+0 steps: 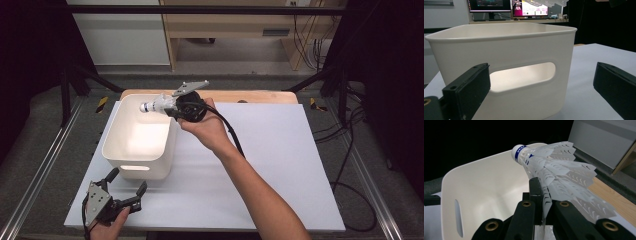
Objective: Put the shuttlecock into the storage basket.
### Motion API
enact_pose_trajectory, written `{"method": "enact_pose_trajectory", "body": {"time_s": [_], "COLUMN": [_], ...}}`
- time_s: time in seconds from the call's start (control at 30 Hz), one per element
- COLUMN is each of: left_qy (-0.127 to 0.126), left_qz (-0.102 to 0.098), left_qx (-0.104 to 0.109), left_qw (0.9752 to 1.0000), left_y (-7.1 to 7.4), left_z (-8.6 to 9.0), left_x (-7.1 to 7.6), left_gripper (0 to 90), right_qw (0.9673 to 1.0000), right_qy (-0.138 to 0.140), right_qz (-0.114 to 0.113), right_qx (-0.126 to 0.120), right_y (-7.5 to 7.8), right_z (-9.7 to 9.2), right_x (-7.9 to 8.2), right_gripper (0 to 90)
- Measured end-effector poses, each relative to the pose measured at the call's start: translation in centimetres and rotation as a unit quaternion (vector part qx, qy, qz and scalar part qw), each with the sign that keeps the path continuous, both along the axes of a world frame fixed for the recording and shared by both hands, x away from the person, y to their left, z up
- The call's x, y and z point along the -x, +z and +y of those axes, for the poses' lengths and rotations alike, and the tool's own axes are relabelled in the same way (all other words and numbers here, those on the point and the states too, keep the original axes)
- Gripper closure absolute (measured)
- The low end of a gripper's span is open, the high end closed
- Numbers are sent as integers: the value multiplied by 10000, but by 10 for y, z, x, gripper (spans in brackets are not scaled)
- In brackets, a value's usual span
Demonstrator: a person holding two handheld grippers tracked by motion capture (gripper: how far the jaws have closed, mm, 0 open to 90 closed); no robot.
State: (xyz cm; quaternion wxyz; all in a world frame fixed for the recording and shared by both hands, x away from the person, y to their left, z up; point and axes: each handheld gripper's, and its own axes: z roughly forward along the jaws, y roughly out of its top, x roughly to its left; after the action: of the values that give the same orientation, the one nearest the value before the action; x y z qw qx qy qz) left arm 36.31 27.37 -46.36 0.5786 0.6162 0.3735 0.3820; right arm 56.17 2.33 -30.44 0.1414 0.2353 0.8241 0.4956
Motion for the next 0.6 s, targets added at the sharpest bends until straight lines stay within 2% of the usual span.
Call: {"method": "enact_pose_trajectory", "body": {"time_s": [0.17, 0.33, 0.6], "left_qy": [-38, -14, 5], "left_qz": [-36, 8, 30], "left_qx": [14, 16, 63], "left_qw": [10000, 10000, 10000], "left_y": [1, 0, 0], "left_z": [-1, -2, -3], "left_x": [3, 0, 0], "left_gripper": [11, 11, 13], "right_qw": [9999, 9999, 9998], "right_qy": [-80, -104, -143], "right_qz": [-21, -46, -143], "right_qx": [62, 125, 92], "right_y": [-1, -2, 0], "right_z": [3, 7, 9], "right_x": [-4, -8, -3], "right_gripper": [894, 894, 894]}}
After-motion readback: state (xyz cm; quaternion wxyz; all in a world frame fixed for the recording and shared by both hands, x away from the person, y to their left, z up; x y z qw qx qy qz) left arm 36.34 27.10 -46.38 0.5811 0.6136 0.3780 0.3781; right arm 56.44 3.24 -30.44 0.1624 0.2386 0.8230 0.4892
